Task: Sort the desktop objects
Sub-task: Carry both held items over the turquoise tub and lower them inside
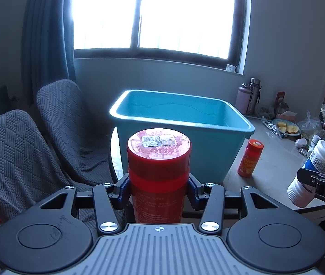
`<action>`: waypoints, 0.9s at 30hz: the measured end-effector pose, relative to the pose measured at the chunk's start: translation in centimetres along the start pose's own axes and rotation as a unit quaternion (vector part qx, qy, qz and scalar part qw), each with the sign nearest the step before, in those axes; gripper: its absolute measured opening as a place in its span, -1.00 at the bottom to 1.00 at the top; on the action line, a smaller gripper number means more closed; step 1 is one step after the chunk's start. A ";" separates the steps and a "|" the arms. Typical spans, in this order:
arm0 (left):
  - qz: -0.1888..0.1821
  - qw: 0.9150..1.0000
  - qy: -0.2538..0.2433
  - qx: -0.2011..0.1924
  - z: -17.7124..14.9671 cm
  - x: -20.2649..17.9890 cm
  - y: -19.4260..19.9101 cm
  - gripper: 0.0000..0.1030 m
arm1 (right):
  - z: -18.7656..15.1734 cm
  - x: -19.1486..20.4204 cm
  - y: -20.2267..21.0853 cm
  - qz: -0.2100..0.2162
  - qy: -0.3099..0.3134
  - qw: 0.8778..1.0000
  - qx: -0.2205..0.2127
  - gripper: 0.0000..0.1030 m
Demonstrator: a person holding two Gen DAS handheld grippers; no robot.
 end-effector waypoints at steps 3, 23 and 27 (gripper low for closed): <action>0.003 1.000 -0.003 -0.006 1.7 0.1 -0.1 -0.02 | 1.4 0.4 0.1 0.006 0.001 1.000 -0.007 -0.08; 0.025 0.999 -0.012 -0.036 14.9 1.1 -11.5 -0.02 | 11.3 5.0 -10.9 0.080 0.020 0.995 -0.060 -0.08; 0.029 0.999 -0.007 -0.010 15.3 1.3 -16.0 -0.02 | 11.3 6.5 -14.3 0.095 0.037 0.994 -0.042 -0.08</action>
Point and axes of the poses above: each gripper's, at about its wrist camera, not at the fingertips, and y roughly against the way its jaws point, x to its left, z to its top, the point moved 1 cm from there along -y, roughly the way its jaws point, and after that the axes turned 9 degrees about -z, right-handed, at the moved point
